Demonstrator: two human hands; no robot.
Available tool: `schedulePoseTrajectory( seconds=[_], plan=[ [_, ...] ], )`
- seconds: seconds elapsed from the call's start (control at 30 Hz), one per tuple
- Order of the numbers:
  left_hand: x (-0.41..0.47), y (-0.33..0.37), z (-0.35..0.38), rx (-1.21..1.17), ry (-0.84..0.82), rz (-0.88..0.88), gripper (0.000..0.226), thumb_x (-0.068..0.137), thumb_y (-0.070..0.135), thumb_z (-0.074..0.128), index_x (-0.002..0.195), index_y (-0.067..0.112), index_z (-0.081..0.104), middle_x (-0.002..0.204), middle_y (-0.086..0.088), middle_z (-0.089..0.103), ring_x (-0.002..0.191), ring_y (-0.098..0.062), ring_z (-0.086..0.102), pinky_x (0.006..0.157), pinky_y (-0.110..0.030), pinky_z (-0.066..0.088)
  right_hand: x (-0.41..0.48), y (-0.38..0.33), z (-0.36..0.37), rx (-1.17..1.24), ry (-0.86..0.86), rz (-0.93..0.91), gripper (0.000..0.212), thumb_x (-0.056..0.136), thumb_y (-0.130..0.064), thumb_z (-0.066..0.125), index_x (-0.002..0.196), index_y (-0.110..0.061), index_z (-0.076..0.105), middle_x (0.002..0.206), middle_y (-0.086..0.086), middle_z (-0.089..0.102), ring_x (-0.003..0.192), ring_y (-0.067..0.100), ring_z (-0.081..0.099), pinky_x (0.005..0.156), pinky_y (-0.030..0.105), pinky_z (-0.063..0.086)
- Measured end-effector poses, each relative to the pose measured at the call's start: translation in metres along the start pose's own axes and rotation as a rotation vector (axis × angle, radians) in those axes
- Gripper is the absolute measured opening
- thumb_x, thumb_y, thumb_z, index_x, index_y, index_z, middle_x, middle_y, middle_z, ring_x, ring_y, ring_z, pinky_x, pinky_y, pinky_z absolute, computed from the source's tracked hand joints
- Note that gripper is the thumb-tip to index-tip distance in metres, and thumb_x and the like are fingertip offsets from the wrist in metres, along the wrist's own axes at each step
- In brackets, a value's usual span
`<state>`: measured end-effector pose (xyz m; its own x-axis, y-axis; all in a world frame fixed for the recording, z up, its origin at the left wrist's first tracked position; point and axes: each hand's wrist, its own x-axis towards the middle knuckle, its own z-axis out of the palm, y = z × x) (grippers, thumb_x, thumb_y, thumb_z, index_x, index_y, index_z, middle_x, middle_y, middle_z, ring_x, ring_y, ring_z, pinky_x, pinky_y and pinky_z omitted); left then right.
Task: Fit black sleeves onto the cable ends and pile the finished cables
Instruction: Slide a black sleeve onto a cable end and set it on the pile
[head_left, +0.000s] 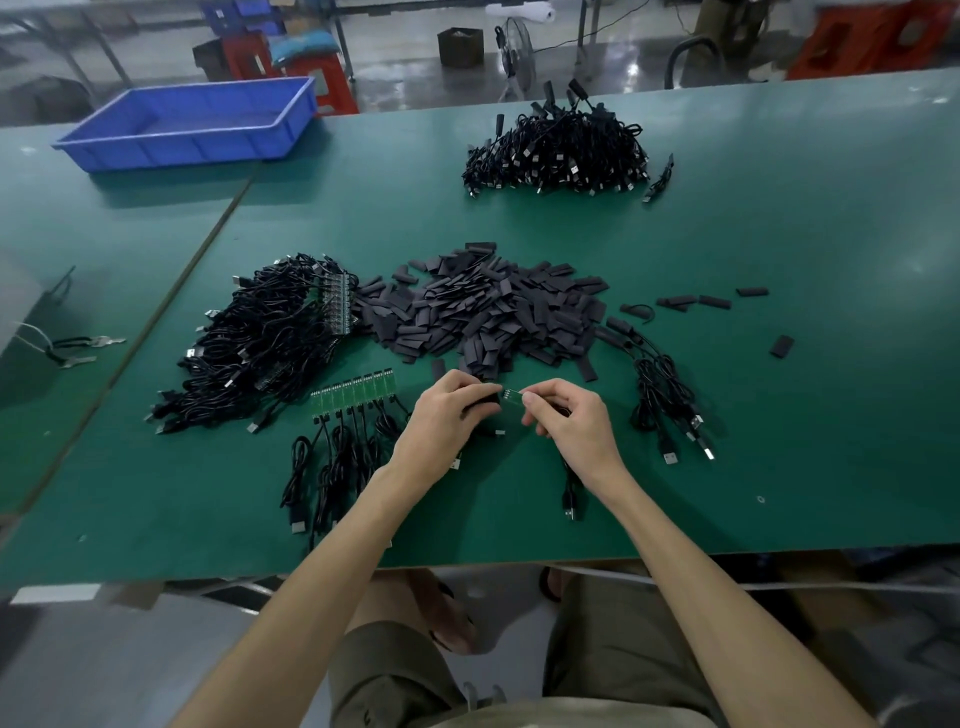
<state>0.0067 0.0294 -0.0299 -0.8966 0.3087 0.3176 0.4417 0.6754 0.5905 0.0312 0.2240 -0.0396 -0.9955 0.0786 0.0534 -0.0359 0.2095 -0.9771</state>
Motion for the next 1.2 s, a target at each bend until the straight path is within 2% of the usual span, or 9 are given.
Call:
schedulePoseTrajectory(
  seconds=[0.1, 0.2, 0.33, 0.53, 1.0, 1.2],
  plan=[
    [-0.003, 0.001, 0.000, -0.045, 0.034, -0.015, 0.026, 0.093, 0.019, 0.072, 0.118, 0.015, 0.076, 0.112, 0.001, 0.070, 0.098, -0.013, 0.065, 0.091, -0.027, 0.052, -0.001, 0.000, 0.000, 0.008, -0.009, -0.003, 0.008, 0.098, -0.017, 0.070, 0.094, -0.016, 0.076, 0.074, 0.001, 0.076, 0.061, 0.008, 0.064, 0.063, 0.022, 0.053],
    [-0.004, 0.001, -0.001, -0.100, 0.069, -0.061, 0.028, 0.094, 0.019, 0.071, 0.122, 0.016, 0.074, 0.110, 0.003, 0.072, 0.095, -0.008, 0.064, 0.088, -0.027, 0.052, -0.001, 0.000, 0.000, 0.001, -0.015, -0.004, 0.008, 0.098, -0.018, 0.070, 0.094, -0.016, 0.077, 0.074, 0.001, 0.076, 0.059, 0.010, 0.063, 0.062, 0.022, 0.052],
    [-0.004, 0.003, 0.000, -0.066, 0.039, -0.078, 0.036, 0.095, 0.022, 0.069, 0.130, 0.014, 0.068, 0.113, 0.000, 0.070, 0.098, -0.015, 0.064, 0.091, -0.032, 0.053, -0.001, 0.001, 0.001, 0.008, -0.016, -0.004, 0.008, 0.098, -0.018, 0.070, 0.095, -0.015, 0.077, 0.074, 0.001, 0.076, 0.060, 0.008, 0.064, 0.062, 0.021, 0.051],
    [-0.005, 0.005, 0.000, -0.015, 0.041, -0.067, 0.027, 0.095, 0.023, 0.069, 0.120, 0.012, 0.073, 0.112, -0.001, 0.069, 0.098, -0.019, 0.064, 0.089, -0.032, 0.052, 0.000, 0.001, 0.000, 0.013, -0.018, 0.001, 0.008, 0.098, -0.018, 0.069, 0.095, -0.014, 0.076, 0.075, 0.001, 0.076, 0.058, 0.008, 0.063, 0.061, 0.022, 0.051],
    [-0.011, 0.006, 0.000, -0.007, 0.096, 0.017, 0.018, 0.094, 0.010, 0.069, 0.110, 0.007, 0.077, 0.105, -0.004, 0.073, 0.087, -0.020, 0.069, 0.081, -0.039, 0.058, -0.001, 0.000, 0.002, -0.005, -0.044, 0.000, 0.009, 0.097, -0.020, 0.070, 0.092, -0.016, 0.076, 0.072, 0.001, 0.075, 0.057, 0.015, 0.062, 0.061, 0.027, 0.053],
    [-0.011, 0.007, -0.003, 0.071, 0.063, 0.091, 0.024, 0.090, 0.003, 0.072, 0.114, 0.004, 0.075, 0.104, -0.009, 0.072, 0.087, -0.025, 0.070, 0.079, -0.042, 0.059, 0.000, -0.001, 0.001, 0.005, -0.081, -0.004, 0.009, 0.096, -0.016, 0.071, 0.089, -0.014, 0.076, 0.066, 0.001, 0.073, 0.054, 0.004, 0.061, 0.057, 0.017, 0.048]
  ],
)
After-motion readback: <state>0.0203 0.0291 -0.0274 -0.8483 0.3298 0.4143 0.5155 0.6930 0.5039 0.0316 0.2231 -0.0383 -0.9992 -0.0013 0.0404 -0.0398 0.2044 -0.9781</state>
